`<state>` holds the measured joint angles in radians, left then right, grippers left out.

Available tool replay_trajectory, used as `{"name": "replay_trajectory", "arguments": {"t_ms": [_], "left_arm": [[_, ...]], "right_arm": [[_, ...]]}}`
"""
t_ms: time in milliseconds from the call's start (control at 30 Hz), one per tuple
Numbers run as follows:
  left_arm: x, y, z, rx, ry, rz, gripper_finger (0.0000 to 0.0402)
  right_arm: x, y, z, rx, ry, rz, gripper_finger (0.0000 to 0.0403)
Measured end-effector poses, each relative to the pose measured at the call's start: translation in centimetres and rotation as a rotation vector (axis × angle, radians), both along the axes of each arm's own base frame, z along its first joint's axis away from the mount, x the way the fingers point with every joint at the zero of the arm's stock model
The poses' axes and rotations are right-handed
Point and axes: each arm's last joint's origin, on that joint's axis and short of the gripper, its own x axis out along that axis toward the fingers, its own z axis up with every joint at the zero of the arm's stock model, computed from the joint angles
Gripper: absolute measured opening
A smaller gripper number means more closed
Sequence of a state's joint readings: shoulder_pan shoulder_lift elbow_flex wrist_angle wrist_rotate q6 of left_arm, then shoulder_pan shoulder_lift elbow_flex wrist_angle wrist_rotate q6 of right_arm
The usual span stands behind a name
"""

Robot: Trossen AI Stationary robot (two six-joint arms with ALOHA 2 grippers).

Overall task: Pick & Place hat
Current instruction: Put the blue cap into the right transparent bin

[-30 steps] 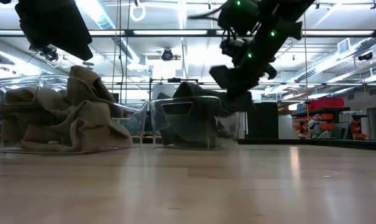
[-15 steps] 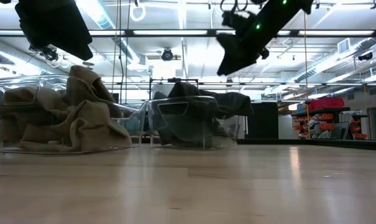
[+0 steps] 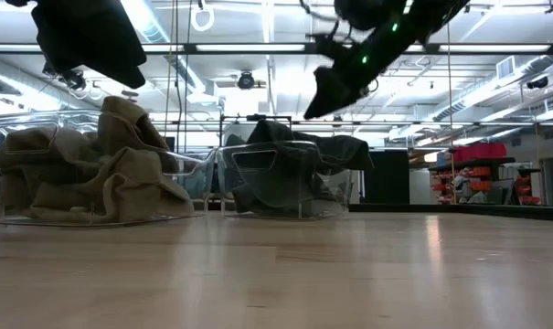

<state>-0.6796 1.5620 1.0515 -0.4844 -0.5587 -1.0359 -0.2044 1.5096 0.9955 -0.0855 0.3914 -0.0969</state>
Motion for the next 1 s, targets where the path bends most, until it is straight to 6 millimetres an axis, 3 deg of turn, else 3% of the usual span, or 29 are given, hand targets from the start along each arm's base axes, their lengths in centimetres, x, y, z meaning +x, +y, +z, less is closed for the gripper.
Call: {"name": "replay_trajectory", "arguments": {"t_ms": [233, 400, 567, 700, 867, 1000], "left_arm": [[0.0, 0.0, 0.0, 0.002, -0.004, 0.003, 0.0142], [0.3, 0.3, 0.0, 0.011, -0.011, 0.022, 0.0142], [0.4, 0.6, 0.0, 0.014, -0.009, 0.032, 0.0142], [0.5, 0.7, 0.0, 0.034, -0.02, 0.04, 0.0142], [0.7, 1.2, 0.3, 0.101, -0.047, 0.064, 0.0142], [0.7, 2.7, 1.7, 0.155, -0.064, 0.047, 0.0142]], "right_arm": [[0.2, -2.9, -2.2, 0.098, 0.043, 0.005, 0.0218], [0.7, -3.4, -4.0, 0.17, 0.076, 0.06, 0.0193], [0.9, -3.5, -4.3, 0.184, 0.069, 0.026, 0.0109], [0.7, -3.3, -3.4, 0.237, 0.006, -0.017, 0.002], [0.9, -2.1, -0.5, 0.203, -0.12, -0.135, 0.0035], [1.4, -1.6, 1.4, 0.189, -0.234, -0.263, 0.0031]]}}
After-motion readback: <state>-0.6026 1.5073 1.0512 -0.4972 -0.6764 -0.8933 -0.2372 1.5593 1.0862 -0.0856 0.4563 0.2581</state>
